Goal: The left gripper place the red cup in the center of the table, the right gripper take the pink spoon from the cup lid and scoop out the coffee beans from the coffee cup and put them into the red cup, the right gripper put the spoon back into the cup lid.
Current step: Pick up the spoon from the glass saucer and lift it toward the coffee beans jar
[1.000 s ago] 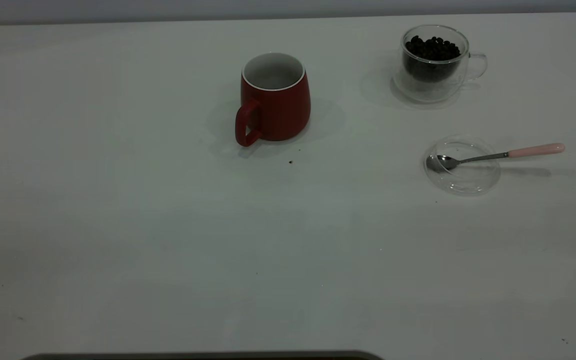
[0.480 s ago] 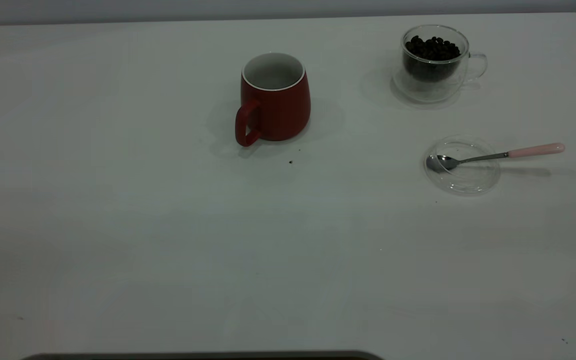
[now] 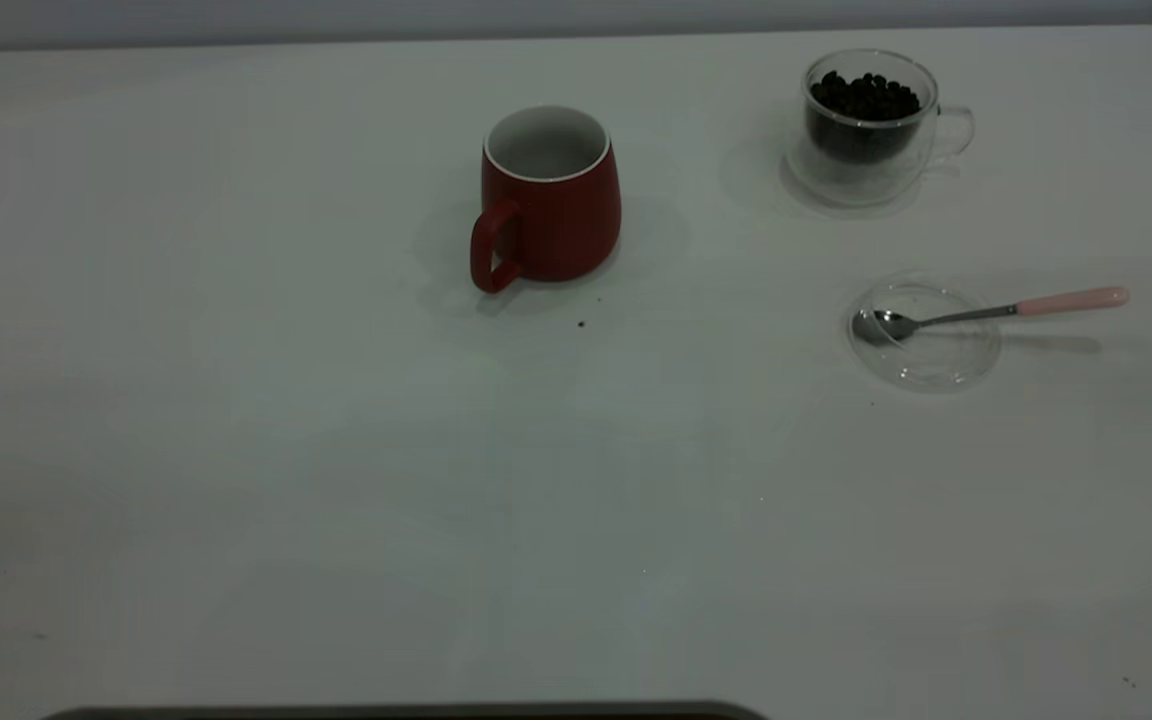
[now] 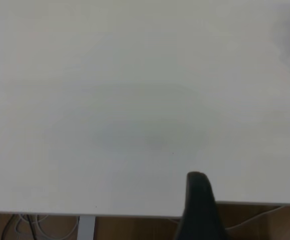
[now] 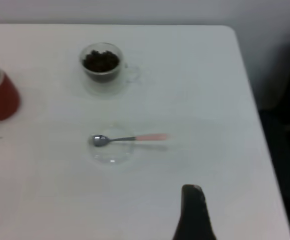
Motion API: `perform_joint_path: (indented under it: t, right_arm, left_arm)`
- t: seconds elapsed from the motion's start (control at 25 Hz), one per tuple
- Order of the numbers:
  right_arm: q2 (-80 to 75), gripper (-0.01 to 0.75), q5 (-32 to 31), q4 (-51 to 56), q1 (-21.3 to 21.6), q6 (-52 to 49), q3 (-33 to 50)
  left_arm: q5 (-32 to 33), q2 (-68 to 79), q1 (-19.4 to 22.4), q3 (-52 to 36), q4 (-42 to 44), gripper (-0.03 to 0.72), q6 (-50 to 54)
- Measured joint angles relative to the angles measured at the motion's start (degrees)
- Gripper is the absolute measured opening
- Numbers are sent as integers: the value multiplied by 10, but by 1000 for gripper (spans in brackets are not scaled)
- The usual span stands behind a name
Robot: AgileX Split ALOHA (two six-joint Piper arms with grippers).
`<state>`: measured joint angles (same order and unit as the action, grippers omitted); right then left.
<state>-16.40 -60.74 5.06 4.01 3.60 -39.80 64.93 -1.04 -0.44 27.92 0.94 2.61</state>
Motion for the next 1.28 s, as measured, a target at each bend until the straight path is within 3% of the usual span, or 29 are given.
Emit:
perform_joint_path:
  t: [0.36,0.68,1.04,1.28]
  right_arm:
    - [-353,591,39,103,0,81,-115]
    - [-567,591,99,215,2,140,-142]
    - [-742,591,82,364,95,282,-146]
    - [-835,591,96,408,103,312,-147]
  left_arm:
    - [0,0,0,0,0,588,0]
    - [0,0,0,0,0,588,-2]
    - [0,0,0,0,0,588,-2]
    - [0,0,0,0,0,588,-2]
